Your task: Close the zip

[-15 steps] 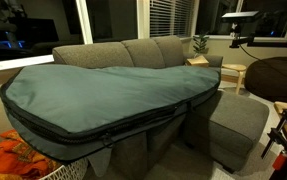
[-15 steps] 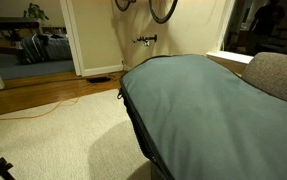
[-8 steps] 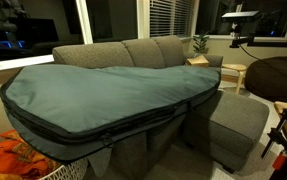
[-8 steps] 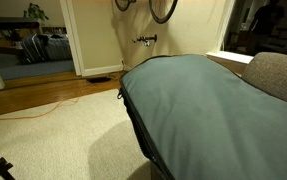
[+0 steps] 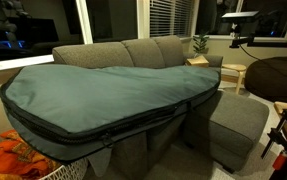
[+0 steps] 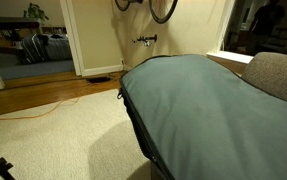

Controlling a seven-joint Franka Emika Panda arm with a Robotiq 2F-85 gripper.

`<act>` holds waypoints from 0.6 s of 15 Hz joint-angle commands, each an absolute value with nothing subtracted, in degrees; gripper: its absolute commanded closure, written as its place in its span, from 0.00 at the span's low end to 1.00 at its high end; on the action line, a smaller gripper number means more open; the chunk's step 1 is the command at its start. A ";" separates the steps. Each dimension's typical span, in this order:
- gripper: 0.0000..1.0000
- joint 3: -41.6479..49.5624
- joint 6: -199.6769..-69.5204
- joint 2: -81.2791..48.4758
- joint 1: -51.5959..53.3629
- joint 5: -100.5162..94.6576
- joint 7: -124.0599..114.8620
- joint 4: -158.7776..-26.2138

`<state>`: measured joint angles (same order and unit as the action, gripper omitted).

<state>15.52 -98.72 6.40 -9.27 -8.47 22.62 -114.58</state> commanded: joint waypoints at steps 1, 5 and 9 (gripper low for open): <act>0.00 14.77 -95.28 4.56 -10.21 -9.08 22.75 -111.22; 0.00 14.74 -93.79 4.39 -10.43 -9.54 22.39 -110.22; 0.00 14.76 -93.93 4.65 -10.68 -9.45 23.26 -110.29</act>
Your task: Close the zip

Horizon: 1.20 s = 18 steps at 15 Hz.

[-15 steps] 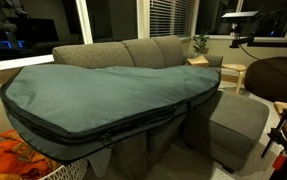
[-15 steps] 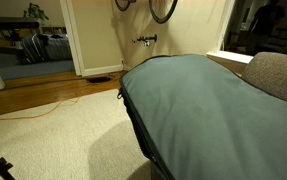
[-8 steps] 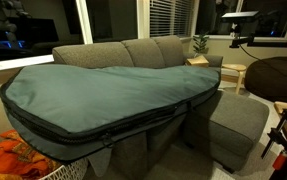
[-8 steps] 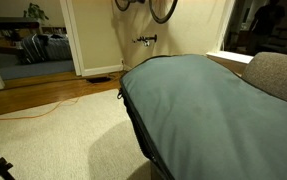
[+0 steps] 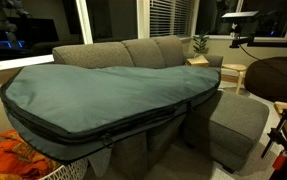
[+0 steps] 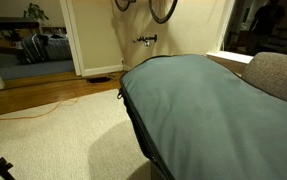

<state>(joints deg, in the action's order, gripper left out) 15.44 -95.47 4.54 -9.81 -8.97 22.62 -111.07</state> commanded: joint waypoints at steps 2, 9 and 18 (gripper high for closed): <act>0.00 14.97 -93.80 5.15 -10.57 -7.28 27.10 -110.72; 0.00 14.41 -93.89 6.46 -10.30 -6.36 31.42 -112.55; 0.00 13.79 -94.79 4.50 -10.25 -5.15 30.58 -112.31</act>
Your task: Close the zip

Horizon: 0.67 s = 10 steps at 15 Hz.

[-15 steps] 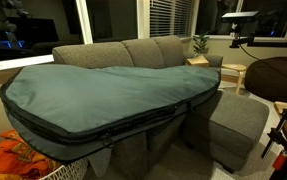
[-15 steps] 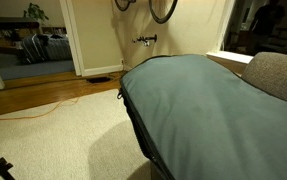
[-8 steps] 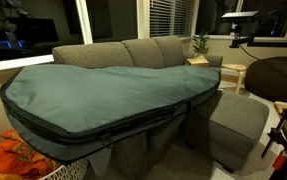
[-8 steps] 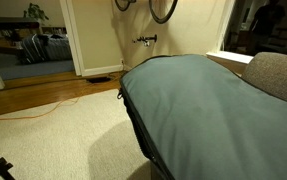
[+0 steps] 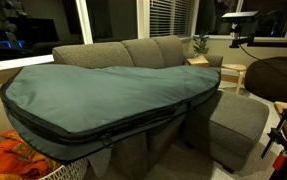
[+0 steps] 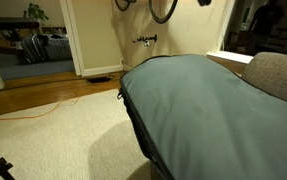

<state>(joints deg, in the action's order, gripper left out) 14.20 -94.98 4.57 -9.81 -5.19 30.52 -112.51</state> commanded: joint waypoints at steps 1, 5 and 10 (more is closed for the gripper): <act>0.00 13.75 -94.79 4.50 -10.24 -5.09 30.58 -112.37; 0.00 13.71 -94.79 4.50 -10.23 -5.04 30.57 -112.38; 0.00 13.36 -95.00 6.00 -10.09 -5.25 29.64 -115.41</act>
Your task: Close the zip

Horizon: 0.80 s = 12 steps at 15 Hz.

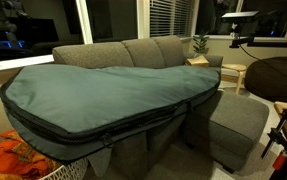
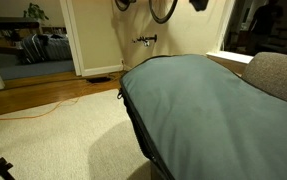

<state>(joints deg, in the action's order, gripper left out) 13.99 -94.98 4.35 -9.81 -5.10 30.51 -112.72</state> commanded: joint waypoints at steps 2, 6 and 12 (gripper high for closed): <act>0.00 13.15 -94.88 6.64 -10.02 -5.33 29.42 -116.93; 0.00 12.79 -94.58 7.37 -9.87 -5.19 30.01 -119.16; 0.00 11.43 -95.97 10.21 -9.16 -4.92 28.78 -124.25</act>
<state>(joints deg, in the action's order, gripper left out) 12.17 -94.98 5.64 -9.70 -5.09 30.30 -118.94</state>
